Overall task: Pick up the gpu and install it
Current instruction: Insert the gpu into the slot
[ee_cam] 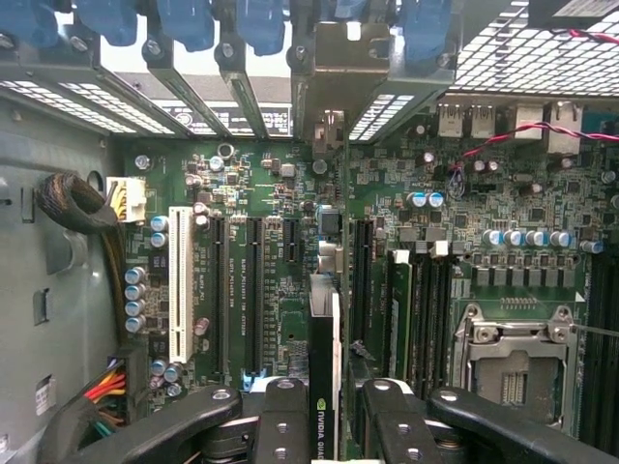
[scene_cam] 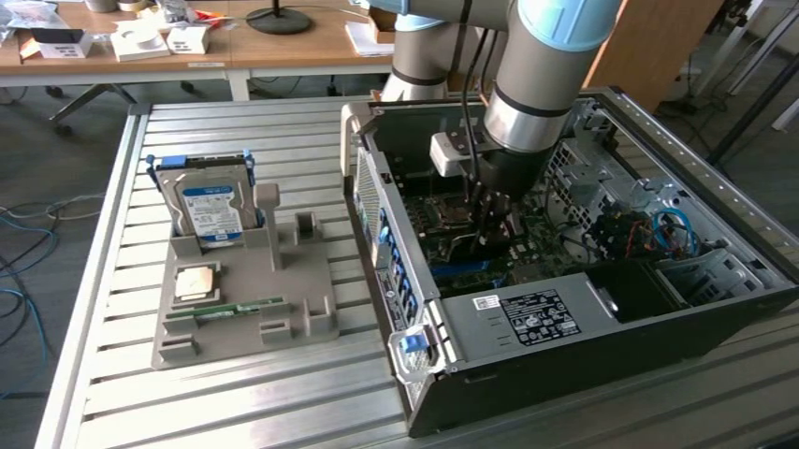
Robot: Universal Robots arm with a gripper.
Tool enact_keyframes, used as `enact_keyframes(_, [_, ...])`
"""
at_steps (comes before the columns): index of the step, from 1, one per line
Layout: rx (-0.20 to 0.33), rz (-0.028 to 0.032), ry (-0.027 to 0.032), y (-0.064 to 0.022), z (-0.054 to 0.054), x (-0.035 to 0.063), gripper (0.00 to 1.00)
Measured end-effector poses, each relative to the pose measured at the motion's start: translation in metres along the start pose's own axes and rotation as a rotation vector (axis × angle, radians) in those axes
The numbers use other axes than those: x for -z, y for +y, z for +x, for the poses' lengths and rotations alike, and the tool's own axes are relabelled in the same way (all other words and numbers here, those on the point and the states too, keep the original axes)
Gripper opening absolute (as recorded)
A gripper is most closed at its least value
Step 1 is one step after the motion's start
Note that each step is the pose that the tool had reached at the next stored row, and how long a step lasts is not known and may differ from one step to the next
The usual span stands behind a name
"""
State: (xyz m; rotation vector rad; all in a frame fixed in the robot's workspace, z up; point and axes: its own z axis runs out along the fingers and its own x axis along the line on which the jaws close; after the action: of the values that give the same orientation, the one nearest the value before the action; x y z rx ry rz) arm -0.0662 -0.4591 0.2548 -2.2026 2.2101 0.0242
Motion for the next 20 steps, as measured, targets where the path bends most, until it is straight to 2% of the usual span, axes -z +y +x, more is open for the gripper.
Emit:
enact_keyframes(6, [-0.016, 0.0004, 0.0001, 0.0000, 0.0004, 0.0000, 0.26])
enact_keyframes(20, [-0.018, 0.0005, 0.0012, 0.0005, 0.0015, -0.0004, 0.26])
